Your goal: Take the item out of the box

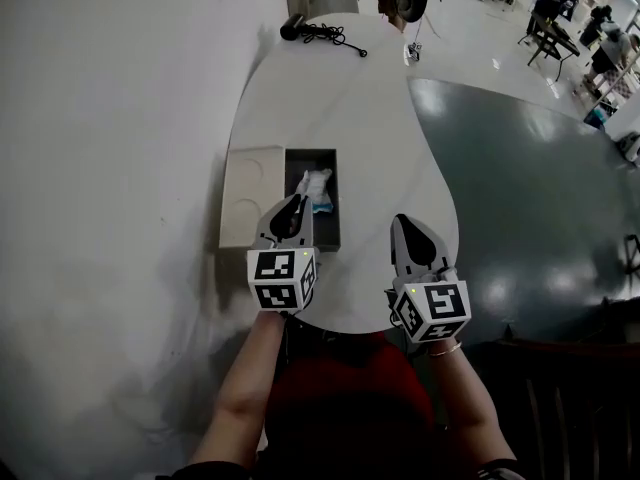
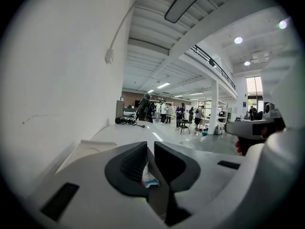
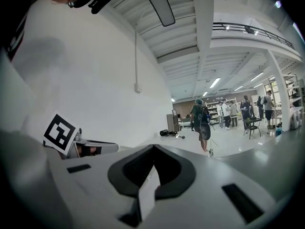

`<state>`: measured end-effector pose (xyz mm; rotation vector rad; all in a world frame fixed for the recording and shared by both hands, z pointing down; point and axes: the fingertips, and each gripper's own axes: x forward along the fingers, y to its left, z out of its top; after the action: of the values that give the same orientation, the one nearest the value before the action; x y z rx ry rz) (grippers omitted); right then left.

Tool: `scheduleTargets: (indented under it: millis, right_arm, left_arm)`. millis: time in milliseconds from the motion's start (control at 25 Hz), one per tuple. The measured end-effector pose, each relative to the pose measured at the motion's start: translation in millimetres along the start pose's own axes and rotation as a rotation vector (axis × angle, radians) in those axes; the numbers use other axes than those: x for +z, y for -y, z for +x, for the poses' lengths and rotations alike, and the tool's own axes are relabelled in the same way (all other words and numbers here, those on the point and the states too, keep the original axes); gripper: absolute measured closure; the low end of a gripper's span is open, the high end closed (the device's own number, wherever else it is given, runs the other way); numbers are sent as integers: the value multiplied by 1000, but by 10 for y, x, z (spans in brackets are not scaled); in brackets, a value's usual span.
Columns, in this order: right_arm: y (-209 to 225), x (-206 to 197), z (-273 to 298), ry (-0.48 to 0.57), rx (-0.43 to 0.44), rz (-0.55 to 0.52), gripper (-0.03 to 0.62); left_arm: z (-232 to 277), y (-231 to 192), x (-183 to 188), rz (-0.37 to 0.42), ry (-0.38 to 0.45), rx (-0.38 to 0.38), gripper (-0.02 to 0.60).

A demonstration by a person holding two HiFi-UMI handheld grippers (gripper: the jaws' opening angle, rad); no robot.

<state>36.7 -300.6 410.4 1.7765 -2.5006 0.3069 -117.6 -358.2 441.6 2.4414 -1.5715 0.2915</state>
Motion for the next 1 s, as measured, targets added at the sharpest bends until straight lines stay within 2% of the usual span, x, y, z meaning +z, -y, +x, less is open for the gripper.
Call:
scheduleTargets:
  millis: [160,320,600,1000]
  right_arm:
    - [111,-7,174,-15,24,5,580]
    - [209,-23,344,-32,48,9,580]
    - [312,-65,603,-60,91,18,580]
    - [431,-178,815,-98,132,33,580]
  left_arm:
    - [155,-8,-21,-5,-28,4,554]
    - [318,-36,-74,-12,-67,11,501]
    - [565,-85,-189,-13,-137,34,454]
    - [816,-118,-454,18,-274,57,428]
